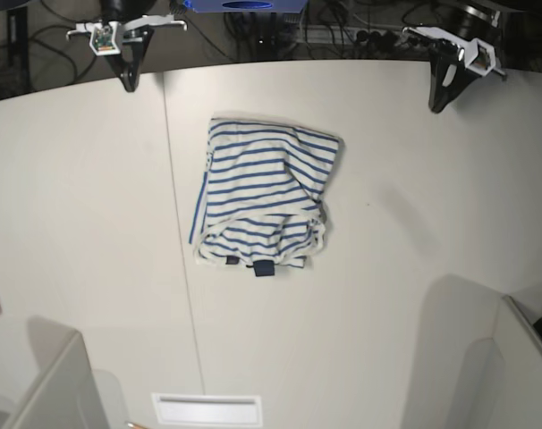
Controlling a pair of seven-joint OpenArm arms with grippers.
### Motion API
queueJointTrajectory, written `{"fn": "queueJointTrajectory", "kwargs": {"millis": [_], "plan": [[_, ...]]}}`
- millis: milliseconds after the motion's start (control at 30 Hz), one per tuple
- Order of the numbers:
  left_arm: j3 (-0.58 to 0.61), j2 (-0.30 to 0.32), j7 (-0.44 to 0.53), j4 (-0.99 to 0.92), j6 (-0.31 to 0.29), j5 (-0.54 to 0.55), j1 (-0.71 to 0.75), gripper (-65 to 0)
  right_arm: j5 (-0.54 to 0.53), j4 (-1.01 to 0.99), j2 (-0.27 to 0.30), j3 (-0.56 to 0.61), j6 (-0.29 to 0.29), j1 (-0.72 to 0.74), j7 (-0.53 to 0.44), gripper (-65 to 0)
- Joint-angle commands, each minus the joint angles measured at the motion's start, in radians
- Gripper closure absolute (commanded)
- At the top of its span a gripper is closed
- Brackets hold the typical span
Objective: Fold the T-shirt properly
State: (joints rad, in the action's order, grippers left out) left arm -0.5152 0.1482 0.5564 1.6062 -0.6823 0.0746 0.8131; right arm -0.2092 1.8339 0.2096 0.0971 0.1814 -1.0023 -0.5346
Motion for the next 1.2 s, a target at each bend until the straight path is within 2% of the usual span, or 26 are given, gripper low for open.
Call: {"fn": "queueJointTrajectory", "kwargs": {"millis": [0, 167, 300, 333, 533, 600, 700, 767, 867, 967, 1033, 1100, 1167], "plan": [[0.007, 0.006, 0.08, -0.028, -0.016, 0.043, 0.028, 0.0, 0.007, -0.009, 0.004, 0.005, -0.001, -0.036, -0.051, 0.0], [0.017, 0.001, 0.285, -0.249, -0.016, 0.072, 0.116, 0.0, 0.007, -0.162, 0.024, 0.117, -0.001, -0.149, -0.081, 0.0], [0.063, 0.001, 0.482, -0.51, -0.016, 0.063, 0.128, 0.0, 0.007, -0.409, 0.07, 0.273, 0.01, -0.096, -0.15, 0.0], [0.085, 0.003, 0.52, -0.58, -0.016, 0.063, 0.124, 0.0, 0.007, -0.471, 0.077, 0.323, 0.033, -0.065, -0.158, 0.0], [0.215, 0.029, 0.687, -1.067, -0.016, 0.063, -0.033, 0.0, 0.004, -0.847, 0.092, 0.668, 0.254, 0.19, -0.16, 0.0], [0.266, 0.029, 0.741, -1.225, -0.016, 0.063, -0.09, 0.0, 0.003, -0.949, 0.083, 0.769, 0.297, 0.262, -0.16, 0.0], [0.332, 0.031, 0.776, -1.388, -0.016, 0.064, -0.157, 0.0, -0.04, -1.069, 0.032, 0.837, 0.32, 0.334, -0.16, 0.0], [0.367, 0.031, 0.758, -1.489, -0.016, 0.064, -0.215, 0.0, -0.135, -1.161, -0.012, 0.846, 0.318, 0.38, -0.155, 0.0], [0.381, 0.031, 0.664, -1.581, -0.016, 0.066, -0.301, 0.0, -0.255, -1.301, -0.074, 0.863, 0.298, 0.454, -0.155, 0.0], [0.384, 0.031, 0.491, -1.596, -0.016, 0.064, -0.366, 0.0, -0.31, -1.439, -0.115, 0.881, 0.249, 0.532, -0.155, 0.0], [0.384, 0.031, 0.313, -1.576, -0.014, 0.064, -0.409, 0.0, -0.345, -1.546, -0.152, 0.875, 0.201, 0.586, -0.155, 0.0], [0.386, 0.031, 0.13, -1.546, 0.049, 0.055, -0.449, 0.0, -0.393, -1.643, -0.18, 0.875, 0.148, 0.643, -0.137, 0.0], [0.386, 0.031, 0.0, -1.512, 0.144, -0.019, -0.475, 0.0, -0.441, -1.698, -0.192, 0.875, 0.117, 0.698, -0.069, 0.0]]}}
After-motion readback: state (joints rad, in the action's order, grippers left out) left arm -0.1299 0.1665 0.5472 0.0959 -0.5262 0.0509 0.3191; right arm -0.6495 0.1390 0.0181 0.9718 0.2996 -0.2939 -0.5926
